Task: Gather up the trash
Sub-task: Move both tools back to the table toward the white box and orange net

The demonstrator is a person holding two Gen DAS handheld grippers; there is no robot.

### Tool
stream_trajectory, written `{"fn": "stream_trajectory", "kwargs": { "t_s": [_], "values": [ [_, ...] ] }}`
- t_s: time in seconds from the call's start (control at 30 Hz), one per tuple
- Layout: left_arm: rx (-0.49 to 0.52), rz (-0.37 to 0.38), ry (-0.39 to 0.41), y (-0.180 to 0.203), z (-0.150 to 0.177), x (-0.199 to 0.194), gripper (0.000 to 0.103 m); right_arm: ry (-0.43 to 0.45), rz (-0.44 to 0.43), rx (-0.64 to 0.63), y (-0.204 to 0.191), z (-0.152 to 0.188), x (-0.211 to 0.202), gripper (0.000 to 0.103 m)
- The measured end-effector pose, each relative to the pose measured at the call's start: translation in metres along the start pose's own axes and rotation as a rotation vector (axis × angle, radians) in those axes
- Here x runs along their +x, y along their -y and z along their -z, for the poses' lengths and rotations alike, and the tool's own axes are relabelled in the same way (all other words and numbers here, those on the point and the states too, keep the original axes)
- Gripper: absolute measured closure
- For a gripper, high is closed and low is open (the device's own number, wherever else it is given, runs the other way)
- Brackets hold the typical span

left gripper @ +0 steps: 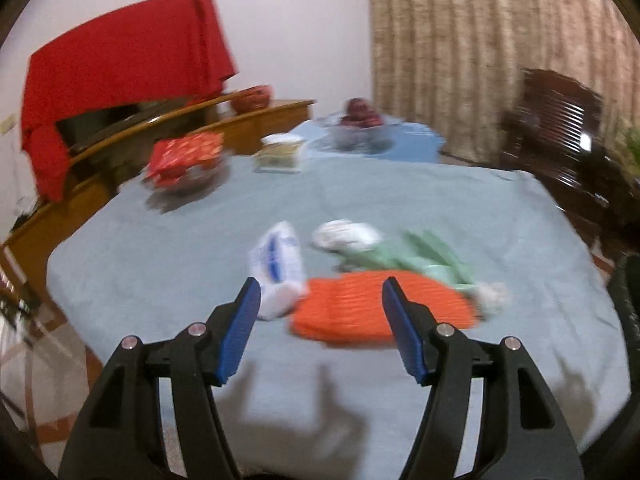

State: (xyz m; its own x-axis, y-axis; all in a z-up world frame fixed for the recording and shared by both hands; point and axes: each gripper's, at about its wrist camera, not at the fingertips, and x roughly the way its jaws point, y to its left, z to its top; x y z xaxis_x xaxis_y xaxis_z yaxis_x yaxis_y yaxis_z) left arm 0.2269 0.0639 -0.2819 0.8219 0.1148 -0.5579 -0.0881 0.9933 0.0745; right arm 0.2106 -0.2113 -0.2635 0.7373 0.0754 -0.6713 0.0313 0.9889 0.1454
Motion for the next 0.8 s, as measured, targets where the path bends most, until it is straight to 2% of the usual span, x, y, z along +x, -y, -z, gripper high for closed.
{"fn": "stream_trajectory", "kwargs": {
  "t_s": [0.13,0.37,0.57,0.8],
  "values": [
    [-0.025,-0.027,-0.008,-0.025,0.006,0.021,0.042,-0.016,-0.039,-0.046,-0.033,-0.002,0.019,0.063],
    [-0.025,-0.015,-0.039,-0.032,0.01,0.056,0.042,-0.068,-0.071,-0.092,-0.069,0.001,0.057,0.063],
    [-0.013,0.004,-0.074,-0.028,0.01,0.086,0.042,-0.104,-0.085,-0.109,-0.083,0.004,0.084,0.063],
    [-0.022,-0.002,-0.166,-0.03,0.013,0.124,0.039,-0.128,-0.1,-0.104,-0.091,0.003,0.103,0.063]
  ]
}}
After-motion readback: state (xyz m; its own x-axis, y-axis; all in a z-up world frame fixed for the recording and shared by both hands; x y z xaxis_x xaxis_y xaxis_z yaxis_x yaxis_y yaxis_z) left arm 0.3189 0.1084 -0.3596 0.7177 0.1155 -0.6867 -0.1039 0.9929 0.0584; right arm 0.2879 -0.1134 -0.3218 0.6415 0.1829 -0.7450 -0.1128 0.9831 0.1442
